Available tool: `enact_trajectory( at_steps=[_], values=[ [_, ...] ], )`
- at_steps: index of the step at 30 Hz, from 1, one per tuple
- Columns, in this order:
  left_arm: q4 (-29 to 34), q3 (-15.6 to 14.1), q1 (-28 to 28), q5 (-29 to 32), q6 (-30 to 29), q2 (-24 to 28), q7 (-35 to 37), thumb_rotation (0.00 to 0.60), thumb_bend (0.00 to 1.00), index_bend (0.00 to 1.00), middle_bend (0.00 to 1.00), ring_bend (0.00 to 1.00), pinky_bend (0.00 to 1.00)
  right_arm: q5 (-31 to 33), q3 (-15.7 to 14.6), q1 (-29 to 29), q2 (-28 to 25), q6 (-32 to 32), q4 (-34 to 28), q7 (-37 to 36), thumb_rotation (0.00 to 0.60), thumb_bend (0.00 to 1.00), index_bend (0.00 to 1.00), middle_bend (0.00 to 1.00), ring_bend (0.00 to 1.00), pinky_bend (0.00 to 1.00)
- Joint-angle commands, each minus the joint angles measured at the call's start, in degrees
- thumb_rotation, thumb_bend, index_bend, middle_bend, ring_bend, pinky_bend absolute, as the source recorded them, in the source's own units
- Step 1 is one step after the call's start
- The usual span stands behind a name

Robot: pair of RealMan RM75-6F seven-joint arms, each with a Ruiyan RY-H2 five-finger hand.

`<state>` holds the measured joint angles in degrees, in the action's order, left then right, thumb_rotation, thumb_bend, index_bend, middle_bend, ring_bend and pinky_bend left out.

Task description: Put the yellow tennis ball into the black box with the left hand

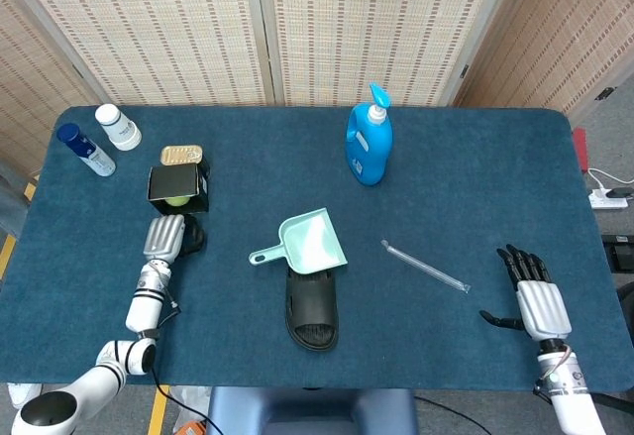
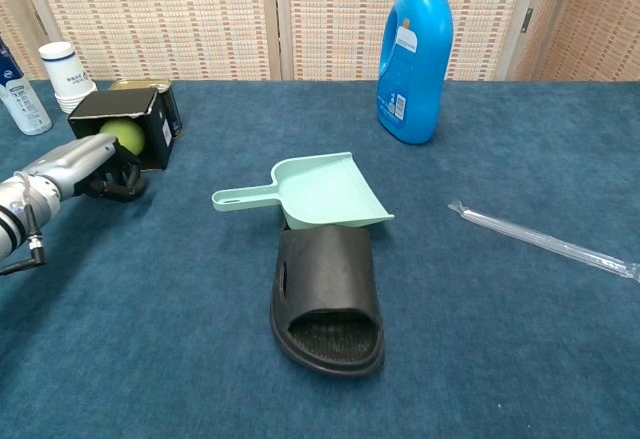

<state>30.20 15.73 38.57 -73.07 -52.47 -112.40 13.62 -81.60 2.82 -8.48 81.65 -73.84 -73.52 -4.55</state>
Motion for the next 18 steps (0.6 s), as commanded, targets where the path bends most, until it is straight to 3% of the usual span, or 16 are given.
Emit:
enact_trajectory(
  at_steps=[1,10,18],
  values=[
    [-1.22,-0.41,-0.31,-0.65,-1.67,-0.46,2.2,0.358,0.47,0.0,0.0,0.0,0.0,-0.21,-0.16,0.06,-0.13,-0.14,-0.18,-0.19,0.6,0.0,0.0,0.0,0.0,0.0],
    [-0.33,-1.8,-1.44,-1.78,-4.52,0.78,2.1,0.358,0.47,0.0,0.0,0.0,0.0,-0.74,-0.49,0.12,-0.39,-0.43,-0.39,-0.54,0.6,0.0,0.0,0.0,0.0,0.0],
    [7.73,-5.39,-5.12,-3.12,-5.51,4.69,-2.67,0.355,0.47,0.0,0.0,0.0,0.0,-1.71,-0.94,0.31,-0.64,-1.17,-0.41,-1.31,0.6,0.0,0.0,0.0,0.0,0.0]
  ],
)
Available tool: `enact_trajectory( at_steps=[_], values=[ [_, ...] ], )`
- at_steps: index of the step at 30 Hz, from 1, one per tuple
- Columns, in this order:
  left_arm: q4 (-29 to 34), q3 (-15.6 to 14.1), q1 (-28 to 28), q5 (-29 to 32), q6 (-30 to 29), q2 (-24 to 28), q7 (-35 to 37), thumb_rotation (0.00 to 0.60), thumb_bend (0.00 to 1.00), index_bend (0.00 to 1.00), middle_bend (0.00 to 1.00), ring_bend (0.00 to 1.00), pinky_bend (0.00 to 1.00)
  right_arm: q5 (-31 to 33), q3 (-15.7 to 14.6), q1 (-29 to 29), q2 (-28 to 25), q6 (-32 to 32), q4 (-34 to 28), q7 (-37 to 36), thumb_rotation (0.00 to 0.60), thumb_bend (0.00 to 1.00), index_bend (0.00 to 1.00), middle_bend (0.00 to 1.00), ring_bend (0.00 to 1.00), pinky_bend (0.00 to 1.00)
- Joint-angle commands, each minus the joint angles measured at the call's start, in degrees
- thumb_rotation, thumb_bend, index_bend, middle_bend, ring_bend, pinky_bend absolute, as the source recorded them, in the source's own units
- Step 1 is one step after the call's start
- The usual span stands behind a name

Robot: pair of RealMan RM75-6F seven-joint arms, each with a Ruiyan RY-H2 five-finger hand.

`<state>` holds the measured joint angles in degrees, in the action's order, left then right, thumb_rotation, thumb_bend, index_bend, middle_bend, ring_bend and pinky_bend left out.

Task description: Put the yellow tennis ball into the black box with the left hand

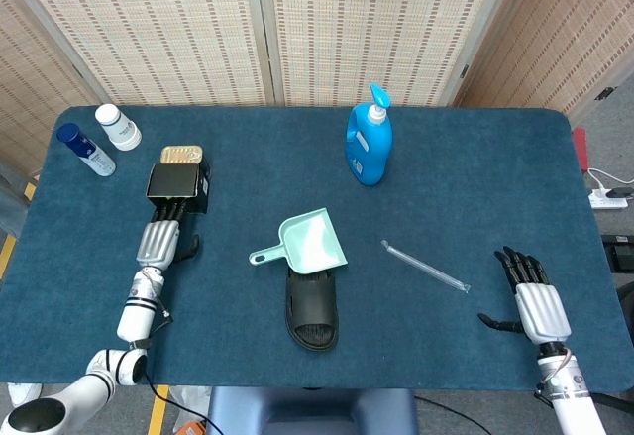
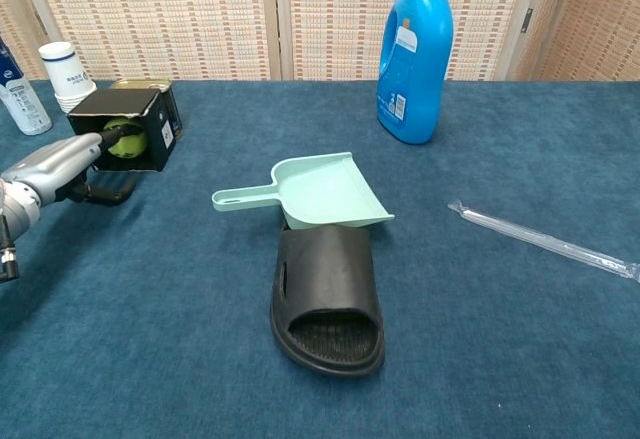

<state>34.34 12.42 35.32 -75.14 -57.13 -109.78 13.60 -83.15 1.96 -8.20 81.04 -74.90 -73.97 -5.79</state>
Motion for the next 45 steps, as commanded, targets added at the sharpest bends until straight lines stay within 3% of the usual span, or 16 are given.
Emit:
enact_trajectory(
  at_steps=[1,18,19,20,22,24,26,29,35,45],
  values=[
    [5.29,-2.62,-2.59,-1.19,-1.29,2.84,-3.86,0.354,0.47,0.0,0.0,0.0,0.0,-0.31,-0.16,0.04,-0.06,-0.21,0.04,-0.21,0.6,0.0,0.0,0.0,0.0,0.0],
    [21.27,-3.72,-8.0,1.18,-4.76,11.68,-12.44,0.339,0.47,0.0,0.0,0.0,0.0,-1.83,-0.92,0.41,-0.31,-1.44,0.02,-1.07,0.6,0.0,0.0,0.0,0.0,0.0],
    [22.75,-4.3,-9.21,1.55,-5.54,12.96,-13.99,0.331,0.47,0.0,0.0,0.0,0.0,-1.95,-0.98,0.45,-0.41,-1.53,-0.03,-1.26,0.6,0.0,0.0,0.0,0.0,0.0],
    [27.55,-7.01,-14.69,1.88,-10.51,17.23,-17.89,0.325,0.47,0.0,0.0,0.0,0.0,-2.14,-1.01,0.69,-0.66,-2.06,-0.11,-1.95,0.6,0.0,0.0,0.0,0.0,0.0],
    [41.13,-11.85,-22.23,0.76,-18.22,25.37,-22.06,0.331,0.47,0.0,0.0,0.0,0.0,-2.48,-1.16,0.91,-0.98,-2.51,0.04,-3.01,0.6,0.0,0.0,0.0,0.0,0.0],
    [46.5,-15.72,-27.49,-2.12,-24.65,29.19,-20.96,0.351,0.47,0.0,0.0,0.0,0.0,-2.8,-1.29,1.05,-1.17,-2.85,0.1,-3.77,0.6,0.0,0.0,0.0,0.0,0.0],
    [44.86,-19.29,-32.21,-5.22,-29.64,29.84,-16.91,0.352,0.46,0.0,0.0,0.0,0.0,-3.42,-1.53,1.13,-1.28,-3.29,0.15,-4.4,0.6,0.0,0.0,0.0,0.0,0.0],
    [38.38,-21.02,-35.4,-6.73,-31.07,28.4,-9.23,0.353,0.46,0.0,0.0,0.0,0.0,-4.36,-1.98,1.07,-1.44,-3.56,-0.13,-4.5,0.6,0.0,0.0,0.0,0.0,0.0],
    [29.05,-17.84,-36.98,-9.9,-36.99,23.94,-0.16,0.34,0.43,0.0,0.0,0.0,0.0,-5.0,-1.98,1.56,-1.67,-5.16,-0.67,-4.56,0.6,0.0,0.0,0.0,0.0,0.0],
    [30.54,-15.66,-35.21,-11.01,-34.32,23.17,-1.34,0.34,0.43,0.0,0.0,0.0,0.0,-4.12,-1.72,1.41,-1.67,-4.15,0.04,-5.51,0.6,0.0,0.0,0.0,0.0,0.0]
  ],
)
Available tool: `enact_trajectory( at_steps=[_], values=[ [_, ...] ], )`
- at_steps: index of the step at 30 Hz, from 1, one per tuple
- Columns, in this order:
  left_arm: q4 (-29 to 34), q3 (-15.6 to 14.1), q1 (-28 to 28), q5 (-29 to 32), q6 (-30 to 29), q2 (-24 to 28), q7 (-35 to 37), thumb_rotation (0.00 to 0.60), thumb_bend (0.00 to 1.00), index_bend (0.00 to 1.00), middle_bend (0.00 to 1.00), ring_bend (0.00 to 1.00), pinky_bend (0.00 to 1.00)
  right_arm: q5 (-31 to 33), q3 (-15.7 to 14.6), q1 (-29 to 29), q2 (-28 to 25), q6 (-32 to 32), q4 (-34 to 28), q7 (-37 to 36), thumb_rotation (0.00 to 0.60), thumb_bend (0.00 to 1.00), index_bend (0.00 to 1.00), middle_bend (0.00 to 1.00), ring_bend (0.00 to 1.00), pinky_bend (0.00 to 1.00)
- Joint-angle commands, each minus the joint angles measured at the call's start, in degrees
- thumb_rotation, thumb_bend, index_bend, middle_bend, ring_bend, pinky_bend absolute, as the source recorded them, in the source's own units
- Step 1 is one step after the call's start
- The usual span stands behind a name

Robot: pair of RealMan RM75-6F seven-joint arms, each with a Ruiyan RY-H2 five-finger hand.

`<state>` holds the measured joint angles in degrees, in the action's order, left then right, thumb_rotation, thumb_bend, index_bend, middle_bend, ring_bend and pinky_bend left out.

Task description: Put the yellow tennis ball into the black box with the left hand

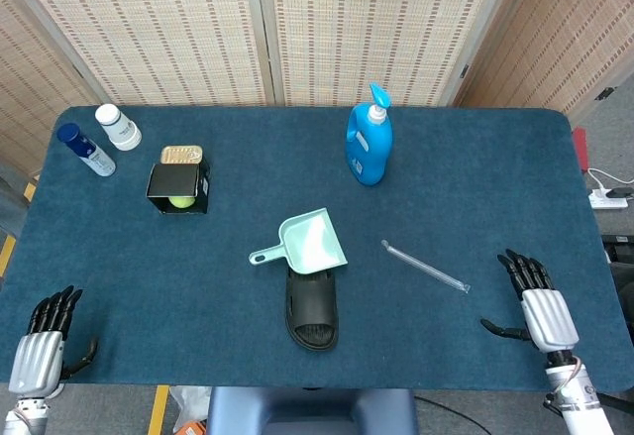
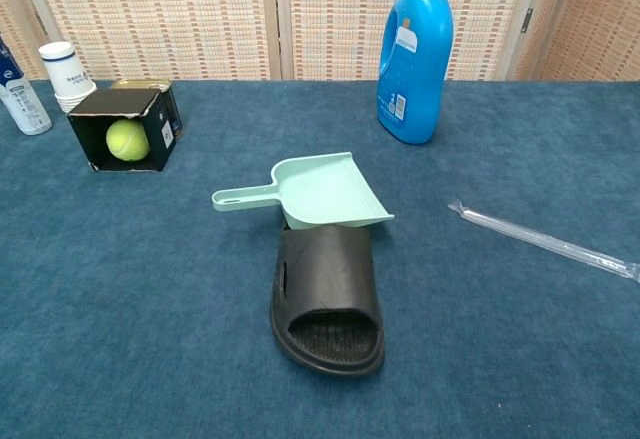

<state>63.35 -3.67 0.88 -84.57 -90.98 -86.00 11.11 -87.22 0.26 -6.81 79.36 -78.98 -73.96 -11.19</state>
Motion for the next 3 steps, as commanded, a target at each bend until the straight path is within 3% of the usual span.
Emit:
enact_trajectory(
  at_steps=[1,3],
  values=[
    [1.62,0.5,-0.62,-1.74,-0.16,-0.66,0.89,0.34,0.43,0.0,0.0,0.0,0.0,-0.14,-0.01,0.05,0.01,-0.19,-0.01,-0.23,0.6,0.0,0.0,0.0,0.0,0.0],
    [1.98,0.78,-0.5,-1.84,0.07,-0.72,0.56,0.338,0.43,0.0,0.0,0.0,0.0,-0.36,-0.07,0.1,-0.01,-0.45,-0.04,-0.31,0.6,0.0,0.0,0.0,0.0,0.0]
  ],
)
